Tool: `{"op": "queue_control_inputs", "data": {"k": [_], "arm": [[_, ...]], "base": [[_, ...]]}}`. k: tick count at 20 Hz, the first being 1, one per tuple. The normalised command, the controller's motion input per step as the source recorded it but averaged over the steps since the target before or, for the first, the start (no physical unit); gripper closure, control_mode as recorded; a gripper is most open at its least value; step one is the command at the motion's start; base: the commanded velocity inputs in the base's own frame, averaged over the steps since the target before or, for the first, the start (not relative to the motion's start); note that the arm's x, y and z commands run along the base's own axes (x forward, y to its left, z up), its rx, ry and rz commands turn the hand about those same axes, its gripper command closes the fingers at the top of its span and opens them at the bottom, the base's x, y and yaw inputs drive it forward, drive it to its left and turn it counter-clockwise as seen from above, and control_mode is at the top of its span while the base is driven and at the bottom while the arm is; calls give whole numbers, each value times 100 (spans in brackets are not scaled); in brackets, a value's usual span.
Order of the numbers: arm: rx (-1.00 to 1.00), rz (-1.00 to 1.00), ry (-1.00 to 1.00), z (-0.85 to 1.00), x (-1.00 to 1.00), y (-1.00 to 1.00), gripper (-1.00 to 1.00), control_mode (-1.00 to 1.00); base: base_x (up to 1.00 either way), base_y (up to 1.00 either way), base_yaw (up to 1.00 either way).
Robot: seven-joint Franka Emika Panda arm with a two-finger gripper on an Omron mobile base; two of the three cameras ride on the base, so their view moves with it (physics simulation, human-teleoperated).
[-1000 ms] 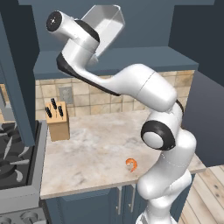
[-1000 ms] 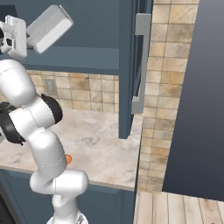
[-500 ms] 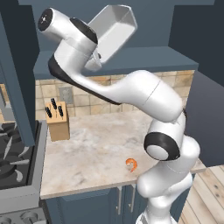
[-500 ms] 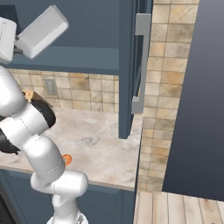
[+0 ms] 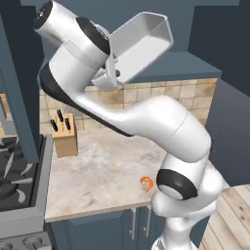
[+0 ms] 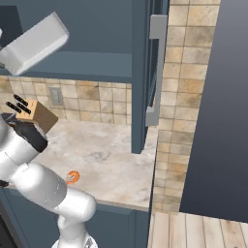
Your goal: Retrieve the tupperware from the cabinet, then place the raw meat into the tupperware to avoid contamination.
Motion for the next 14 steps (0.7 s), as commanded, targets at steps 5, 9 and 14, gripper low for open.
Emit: {"op": "queue_control_inputs", "data": {"k": [5, 9, 14], "arm": [[9, -3, -3, -9, -100, -16, 100, -100], [11, 2, -3, -12, -100, -25, 100, -100], [10, 12, -1, -29, -99, -12, 100, -100]], "base": [[0, 0, 0], [0, 0, 0], [0, 0, 0]]}}
